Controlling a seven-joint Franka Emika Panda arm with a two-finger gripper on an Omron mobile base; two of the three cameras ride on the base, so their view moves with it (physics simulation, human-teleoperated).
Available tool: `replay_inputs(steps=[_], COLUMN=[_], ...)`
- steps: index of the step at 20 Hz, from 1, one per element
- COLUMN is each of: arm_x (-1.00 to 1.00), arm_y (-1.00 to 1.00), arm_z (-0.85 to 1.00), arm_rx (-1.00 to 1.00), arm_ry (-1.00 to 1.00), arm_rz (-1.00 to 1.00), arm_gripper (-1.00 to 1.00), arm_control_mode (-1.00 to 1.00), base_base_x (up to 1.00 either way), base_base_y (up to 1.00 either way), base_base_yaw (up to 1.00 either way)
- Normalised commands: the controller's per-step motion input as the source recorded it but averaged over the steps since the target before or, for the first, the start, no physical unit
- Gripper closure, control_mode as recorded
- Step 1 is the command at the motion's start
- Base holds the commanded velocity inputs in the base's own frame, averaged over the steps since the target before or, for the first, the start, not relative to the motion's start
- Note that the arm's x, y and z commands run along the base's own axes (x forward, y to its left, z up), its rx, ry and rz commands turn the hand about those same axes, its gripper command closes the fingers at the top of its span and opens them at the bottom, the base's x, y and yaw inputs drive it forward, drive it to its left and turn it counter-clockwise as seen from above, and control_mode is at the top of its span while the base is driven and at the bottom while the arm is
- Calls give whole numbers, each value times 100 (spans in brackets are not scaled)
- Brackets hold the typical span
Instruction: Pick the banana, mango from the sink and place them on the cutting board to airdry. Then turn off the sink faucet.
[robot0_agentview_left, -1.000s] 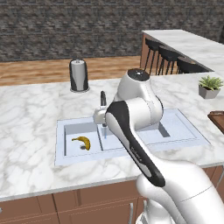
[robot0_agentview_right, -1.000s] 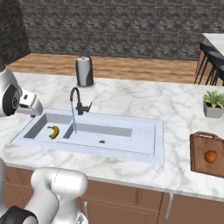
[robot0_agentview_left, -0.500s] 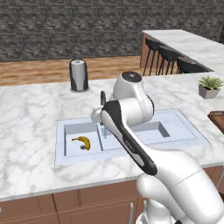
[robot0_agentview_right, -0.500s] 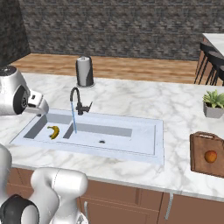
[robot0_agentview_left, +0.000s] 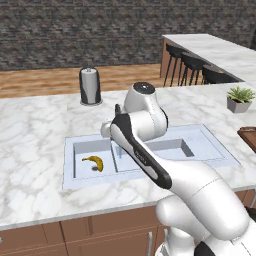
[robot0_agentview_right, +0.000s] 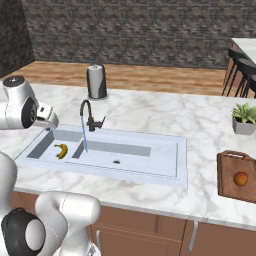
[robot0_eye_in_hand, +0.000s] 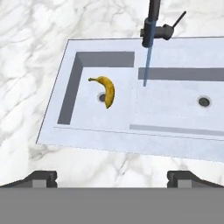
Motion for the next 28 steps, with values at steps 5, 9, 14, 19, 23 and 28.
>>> replay_inputs(steps=[5,9,14,19,23,28], arm_x=[20,9,1,2,5,2], arm_y=[1,0,6,16,24,9], arm_z=[-9,-13,-25,-25,-21,-5], arm_rx=[0,0,0,-3,-7,-8], arm_ry=[0,3,8,9,2,0], arm_rz=[4,7,8,10,13,15], arm_gripper=[-100,-100,-100,-100,-100,-100], arm_control_mode=[-100,-100,-100,-100,-100,-100], base_base_x=[0,0,0,0,0,0], base_base_y=[0,0,0,0,0,0], base_base_yaw=[0,0,0,0,0,0])
